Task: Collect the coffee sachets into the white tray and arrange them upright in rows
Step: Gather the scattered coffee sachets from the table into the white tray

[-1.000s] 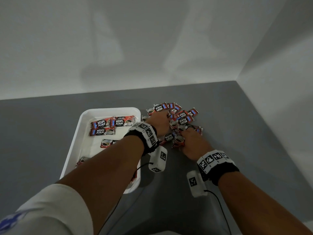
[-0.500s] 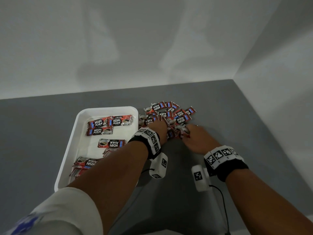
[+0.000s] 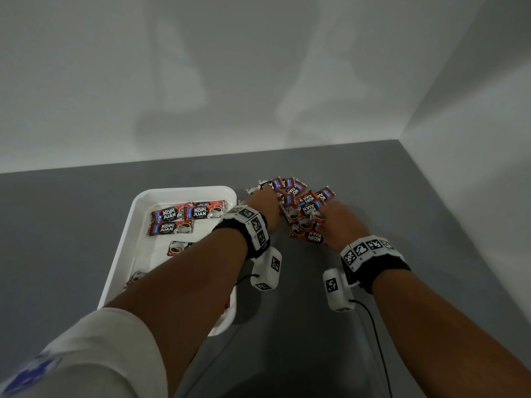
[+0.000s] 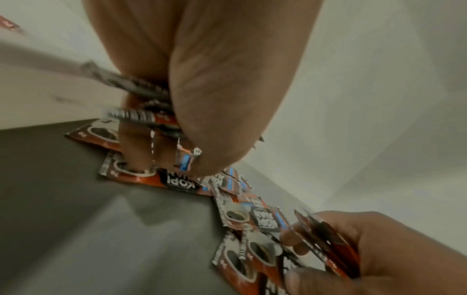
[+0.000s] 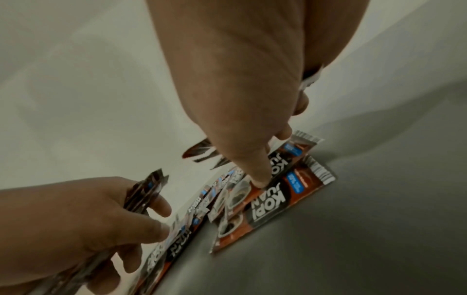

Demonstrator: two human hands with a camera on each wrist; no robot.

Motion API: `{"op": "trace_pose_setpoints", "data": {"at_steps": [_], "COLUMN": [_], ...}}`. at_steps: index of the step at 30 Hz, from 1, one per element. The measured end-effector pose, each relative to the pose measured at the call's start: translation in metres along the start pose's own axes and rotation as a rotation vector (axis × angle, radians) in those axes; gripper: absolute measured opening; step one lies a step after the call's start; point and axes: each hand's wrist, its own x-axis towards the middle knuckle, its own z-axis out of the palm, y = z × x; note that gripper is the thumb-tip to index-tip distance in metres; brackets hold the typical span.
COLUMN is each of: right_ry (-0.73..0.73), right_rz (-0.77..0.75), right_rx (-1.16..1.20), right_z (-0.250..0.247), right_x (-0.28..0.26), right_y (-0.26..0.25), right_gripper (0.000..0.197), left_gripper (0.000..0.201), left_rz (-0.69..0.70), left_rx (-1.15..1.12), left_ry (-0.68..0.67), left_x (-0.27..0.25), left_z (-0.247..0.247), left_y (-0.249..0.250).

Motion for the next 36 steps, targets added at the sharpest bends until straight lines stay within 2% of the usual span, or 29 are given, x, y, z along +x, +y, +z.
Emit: {"op": "trace_pose_setpoints", "data": {"at_steps": [5,7,9,12,16,20,22,24,26,29,30,32,36], "right_ry": [0.008,0.010,-0.017,-0.049,-0.043,-0.036,-0.053,-0.078,-0.132,-0.222,-0.253,-0.305,-0.310], "right_rz": [-0.007,-0.013,-0.007,0.016,0.052,0.089,0.036,-0.023,-0.071,-0.168,-0.203,-0.264,-0.367], "right_rx": [-0.073,-0.092,-0.091,0.016,0.242,0.508,0.561,0.643,0.685,0.682,0.665,0.568,0.255], "right_z": [0.006,0.005,0.003,-0.004,-0.022,-0.038,-0.044,-0.049,-0.053,-0.049,-0.046,-0.036,-0.002], "right_x": [0.001,0.001,0.000,-0.005,-0.016,-0.032,-0.040,-0.046,-0.053,-0.057,-0.057,-0.055,-0.056], "right_y": [0.001,-0.001,-0.001,-0.001,-0.006,-0.022,-0.041,-0.068,-0.102,-0.154,-0.171,-0.203,-0.248], "right_gripper": [0.031,0.031,0.029,0.021,0.006,0.026,0.030,0.030,0.028,0.029,0.034,0.046,0.031], "left_gripper": [0.033,0.037,0.033,0.028,0.020,0.014,0.011,0.016,0.020,0.016,0.014,0.021,0.027], "left_rz": [0.037,0.026,0.041,0.088,0.121,0.166,0.172,0.193,0.175,0.116,0.097,0.063,0.053], "left_rx": [0.362,0.416,0.452,0.379,0.145,-0.225,-0.307,-0.299,-0.177,0.046,0.073,0.099,0.137], "left_ry": [-0.022,-0.033,-0.087,-0.066,0.004,0.090,0.104,0.116,0.083,-0.036,-0.081,-0.161,-0.249], "left_x": [0.002,0.007,0.009,0.006,0.000,-0.025,-0.045,-0.066,-0.088,-0.116,-0.125,-0.139,-0.156], "left_z": [0.006,0.013,0.011,0.009,-0.002,-0.035,-0.059,-0.081,-0.099,-0.108,-0.106,-0.096,-0.068], "left_y": [0.000,-0.002,0.000,0.000,0.008,0.003,-0.014,-0.041,-0.074,-0.125,-0.141,-0.165,-0.183]}}
